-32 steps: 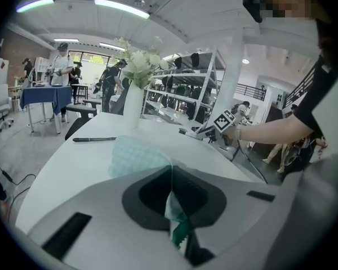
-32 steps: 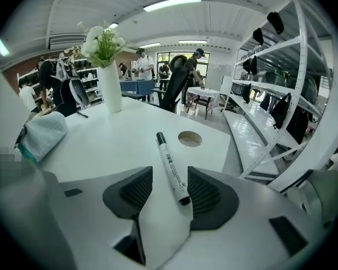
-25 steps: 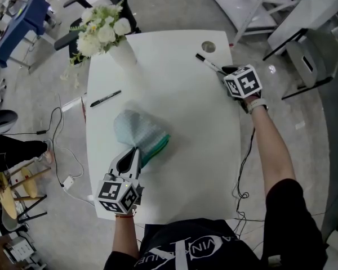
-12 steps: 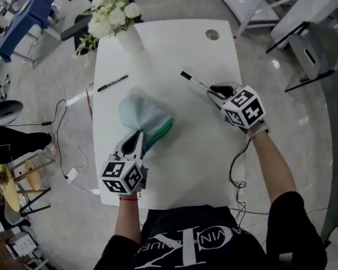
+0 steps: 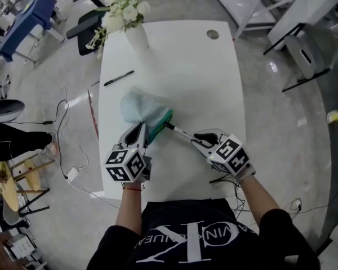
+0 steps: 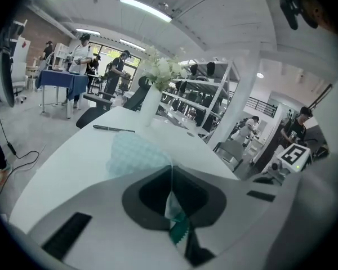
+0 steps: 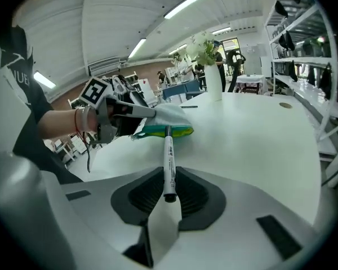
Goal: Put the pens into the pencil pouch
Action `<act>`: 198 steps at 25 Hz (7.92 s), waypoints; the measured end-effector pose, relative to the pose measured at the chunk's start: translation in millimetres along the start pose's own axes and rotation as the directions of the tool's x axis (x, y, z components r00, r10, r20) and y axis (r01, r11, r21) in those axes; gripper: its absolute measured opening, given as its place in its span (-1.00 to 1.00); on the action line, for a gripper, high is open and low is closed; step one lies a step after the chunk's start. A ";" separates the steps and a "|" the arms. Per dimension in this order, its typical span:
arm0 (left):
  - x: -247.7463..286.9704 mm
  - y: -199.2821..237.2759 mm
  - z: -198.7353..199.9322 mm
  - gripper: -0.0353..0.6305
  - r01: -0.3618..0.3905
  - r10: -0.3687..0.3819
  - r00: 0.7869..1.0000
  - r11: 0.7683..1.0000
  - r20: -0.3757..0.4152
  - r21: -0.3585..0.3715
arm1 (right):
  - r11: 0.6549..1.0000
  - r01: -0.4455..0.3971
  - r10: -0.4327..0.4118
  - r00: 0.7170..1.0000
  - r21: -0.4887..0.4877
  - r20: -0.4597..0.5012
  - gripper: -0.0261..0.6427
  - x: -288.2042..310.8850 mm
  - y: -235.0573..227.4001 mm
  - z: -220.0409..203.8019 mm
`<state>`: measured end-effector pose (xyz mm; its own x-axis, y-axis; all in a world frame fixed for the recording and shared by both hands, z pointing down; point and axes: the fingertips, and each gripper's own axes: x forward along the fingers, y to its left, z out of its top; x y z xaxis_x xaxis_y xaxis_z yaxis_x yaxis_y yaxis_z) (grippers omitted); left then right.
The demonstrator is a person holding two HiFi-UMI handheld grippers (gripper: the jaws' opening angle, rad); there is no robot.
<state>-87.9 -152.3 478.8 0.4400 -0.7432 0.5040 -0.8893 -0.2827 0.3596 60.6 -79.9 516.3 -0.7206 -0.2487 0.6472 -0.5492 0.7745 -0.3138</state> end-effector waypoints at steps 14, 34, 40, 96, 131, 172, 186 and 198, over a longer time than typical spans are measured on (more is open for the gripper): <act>-8.6 -17.7 -3.6 -0.87 0.151 -0.149 0.989 0.976 0.025 -0.154 | 0.997 0.071 -0.073 0.995 -0.030 -0.071 -0.69 14.8 15.5 -4.3; -24.5 -49.8 -21.9 -0.87 0.294 -0.306 0.952 0.933 -0.028 -0.209 | 0.998 0.051 -0.050 0.998 -0.027 0.024 -0.69 39.6 41.7 39.1; -33.6 -51.2 -18.9 -0.88 0.333 -0.342 0.939 0.899 0.020 -0.284 | 0.997 0.066 -0.065 0.997 -0.028 0.049 -0.69 44.6 44.9 46.8; -49.0 -14.1 -78.5 -0.38 0.051 0.148 0.918 0.875 -0.368 0.481 | 0.997 0.001 0.000 1.000 -0.072 0.003 -0.70 91.8 74.2 38.7; -90.5 68.4 -3.1 -0.85 -0.111 0.111 0.994 0.993 0.001 -0.039 | 0.933 -0.083 0.133 0.984 -0.351 0.121 -0.55 110.3 73.1 168.4; -58.2 42.2 -17.6 -0.85 0.020 -0.024 0.999 0.996 -0.045 -0.090 | 0.828 -0.135 0.001 0.971 -0.544 -0.240 -0.77 266.4 -85.0 220.9; -41.4 28.6 -9.8 -0.85 0.046 -0.048 0.997 0.998 -0.053 -0.052 | 0.866 -0.105 0.079 0.994 -0.489 -0.075 -0.78 116.1 -23.2 176.8; -30.7 19.0 4.0 -0.85 0.053 -0.052 0.997 0.999 -0.057 0.009 | 0.895 -0.039 -0.015 0.993 -0.444 -0.118 -0.78 38.7 0.8 92.5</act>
<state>-118.9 -137.2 467.0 0.4921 -0.6915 0.5288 -0.8660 -0.3270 0.3782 -6.8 -142.7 476.8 -0.6570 -0.1900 0.7295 -0.2756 0.9613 0.0022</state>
